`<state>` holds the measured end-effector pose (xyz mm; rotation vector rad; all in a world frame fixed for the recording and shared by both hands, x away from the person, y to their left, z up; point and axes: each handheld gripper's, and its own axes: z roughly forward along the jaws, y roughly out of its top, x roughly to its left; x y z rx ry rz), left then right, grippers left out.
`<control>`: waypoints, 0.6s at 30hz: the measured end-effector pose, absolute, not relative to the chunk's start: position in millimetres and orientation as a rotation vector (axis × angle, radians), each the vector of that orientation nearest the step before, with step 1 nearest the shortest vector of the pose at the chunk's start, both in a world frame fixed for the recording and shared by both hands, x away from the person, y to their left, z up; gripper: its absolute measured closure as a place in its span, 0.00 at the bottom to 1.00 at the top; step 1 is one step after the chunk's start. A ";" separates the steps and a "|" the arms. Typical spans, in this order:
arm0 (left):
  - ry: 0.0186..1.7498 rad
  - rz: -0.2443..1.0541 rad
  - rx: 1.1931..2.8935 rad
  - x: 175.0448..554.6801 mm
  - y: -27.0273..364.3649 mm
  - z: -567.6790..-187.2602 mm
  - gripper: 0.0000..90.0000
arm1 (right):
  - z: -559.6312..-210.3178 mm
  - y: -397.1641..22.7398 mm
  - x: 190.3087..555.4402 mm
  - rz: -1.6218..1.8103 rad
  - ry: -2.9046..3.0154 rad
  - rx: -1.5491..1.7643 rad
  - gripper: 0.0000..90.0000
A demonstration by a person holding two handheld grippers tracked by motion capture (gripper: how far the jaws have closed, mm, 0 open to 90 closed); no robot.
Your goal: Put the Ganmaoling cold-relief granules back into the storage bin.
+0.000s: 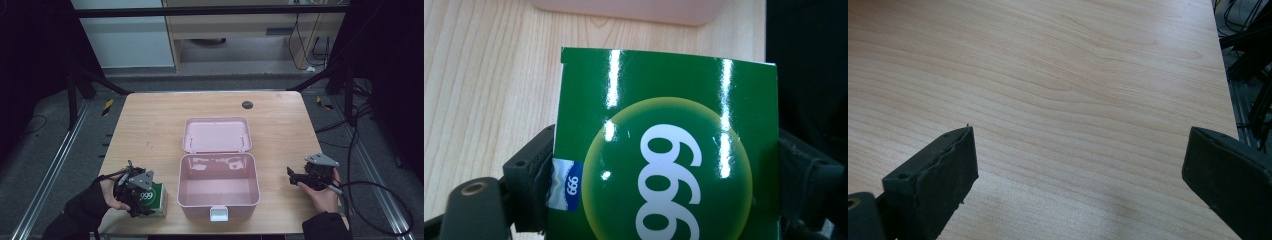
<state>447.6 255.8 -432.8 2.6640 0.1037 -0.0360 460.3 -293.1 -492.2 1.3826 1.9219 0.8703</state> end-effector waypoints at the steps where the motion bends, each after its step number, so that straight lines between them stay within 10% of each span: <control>1: 0.106 -0.032 2.664 447.3 255.8 -430.2 0.16 | -492.2 -293.1 460.3 0.871 1.923 1.382 0.02; 18: 0.113 0.027 2.626 450.1 250.2 -380.6 0.16 | -492.6 -293.0 460.0 0.869 1.930 1.383 0.02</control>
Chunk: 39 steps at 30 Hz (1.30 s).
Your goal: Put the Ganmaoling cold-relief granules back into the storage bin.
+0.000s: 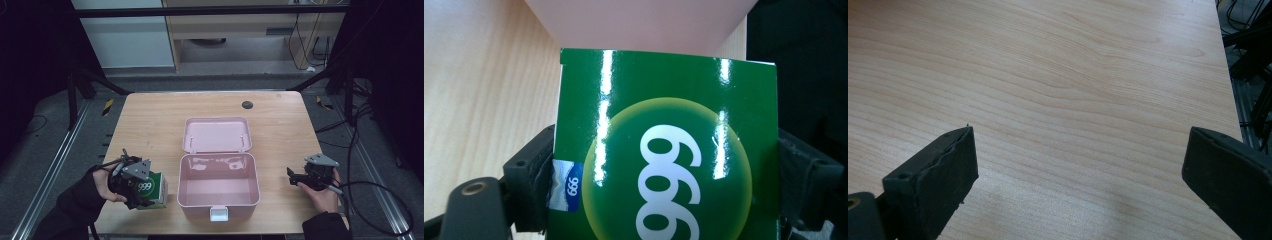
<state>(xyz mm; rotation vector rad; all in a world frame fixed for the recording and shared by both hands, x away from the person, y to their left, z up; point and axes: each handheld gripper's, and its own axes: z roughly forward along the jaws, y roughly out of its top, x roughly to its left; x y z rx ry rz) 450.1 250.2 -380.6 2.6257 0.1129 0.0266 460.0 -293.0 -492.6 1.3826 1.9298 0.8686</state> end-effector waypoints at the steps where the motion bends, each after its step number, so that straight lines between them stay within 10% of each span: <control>1: 0.116 0.028 2.622 450.3 250.2 -377.6 0.16 | -492.6 -292.8 460.0 0.872 1.929 1.385 0.02; 39: 0.097 0.041 2.546 457.2 216.9 -294.1 0.16 | -492.6 -293.9 460.2 0.864 1.930 1.386 0.02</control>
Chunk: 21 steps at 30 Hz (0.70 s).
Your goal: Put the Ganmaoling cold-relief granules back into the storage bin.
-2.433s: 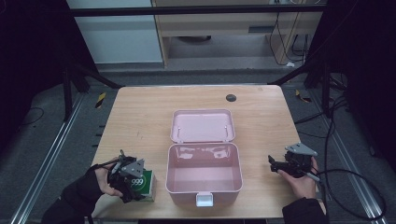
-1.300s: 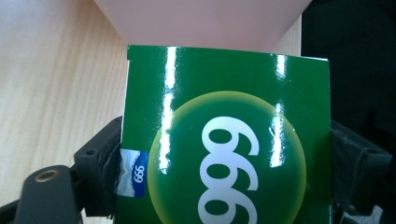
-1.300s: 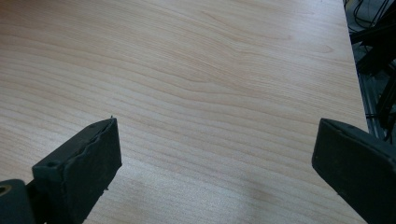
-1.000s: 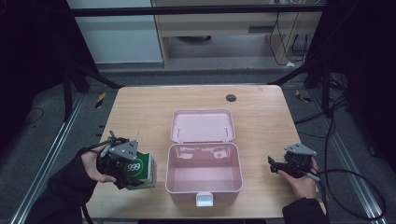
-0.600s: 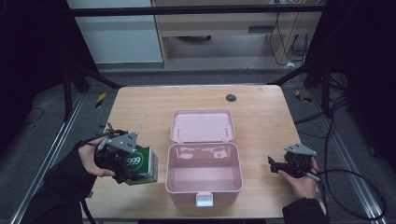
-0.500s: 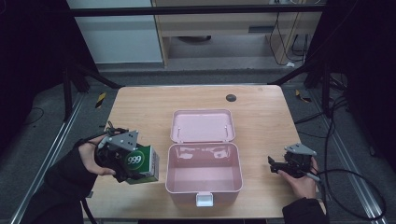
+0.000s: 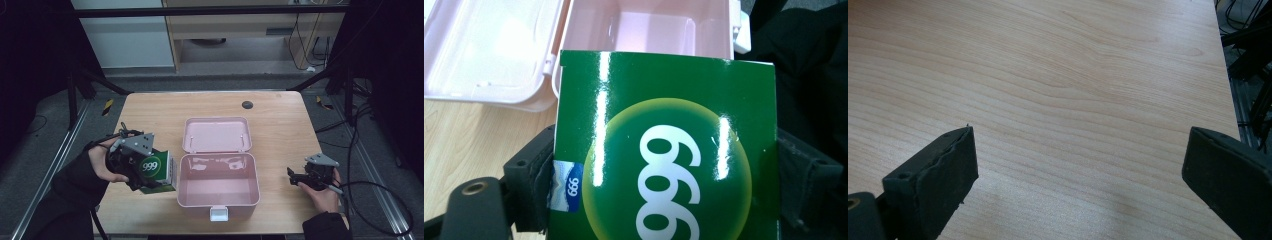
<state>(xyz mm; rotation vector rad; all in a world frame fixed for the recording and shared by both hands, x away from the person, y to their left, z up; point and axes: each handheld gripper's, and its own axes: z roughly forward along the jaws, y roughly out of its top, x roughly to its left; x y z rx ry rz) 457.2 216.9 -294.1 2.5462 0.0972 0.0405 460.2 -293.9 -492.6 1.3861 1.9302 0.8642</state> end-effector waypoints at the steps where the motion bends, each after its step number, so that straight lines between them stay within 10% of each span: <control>1: 0.093 0.040 2.546 457.7 214.6 -292.8 0.16 | -492.6 -294.0 460.2 0.864 1.930 1.385 0.02; 21: 0.024 0.035 2.559 464.3 172.0 -289.1 0.16 | -492.7 -294.8 460.4 0.863 1.930 1.380 0.02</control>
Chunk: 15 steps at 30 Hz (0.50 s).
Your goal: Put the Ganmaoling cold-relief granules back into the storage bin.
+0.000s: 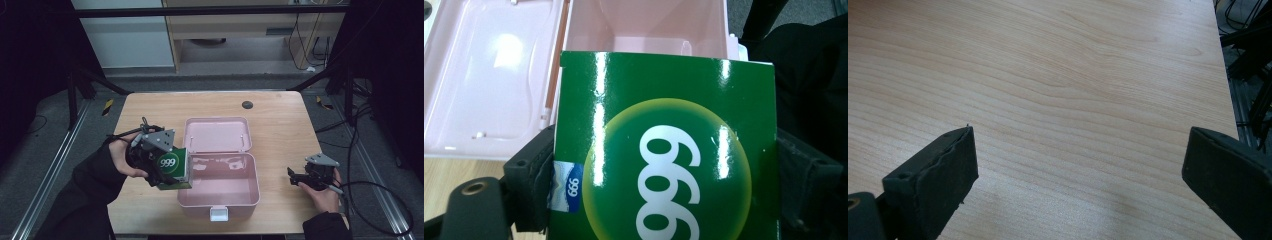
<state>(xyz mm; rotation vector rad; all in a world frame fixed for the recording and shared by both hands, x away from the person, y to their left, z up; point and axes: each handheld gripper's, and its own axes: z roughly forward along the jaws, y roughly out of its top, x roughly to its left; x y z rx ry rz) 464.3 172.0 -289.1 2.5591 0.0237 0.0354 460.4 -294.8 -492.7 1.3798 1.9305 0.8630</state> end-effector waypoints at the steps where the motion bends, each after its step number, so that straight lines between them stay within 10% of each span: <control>1: 0.020 0.036 2.558 464.7 169.9 -289.3 0.16 | -492.7 -294.8 460.3 0.864 1.930 1.380 0.02; 15: -0.024 0.026 2.565 471.2 139.2 -294.1 0.16 | -492.7 -294.9 460.4 0.865 1.930 1.379 0.02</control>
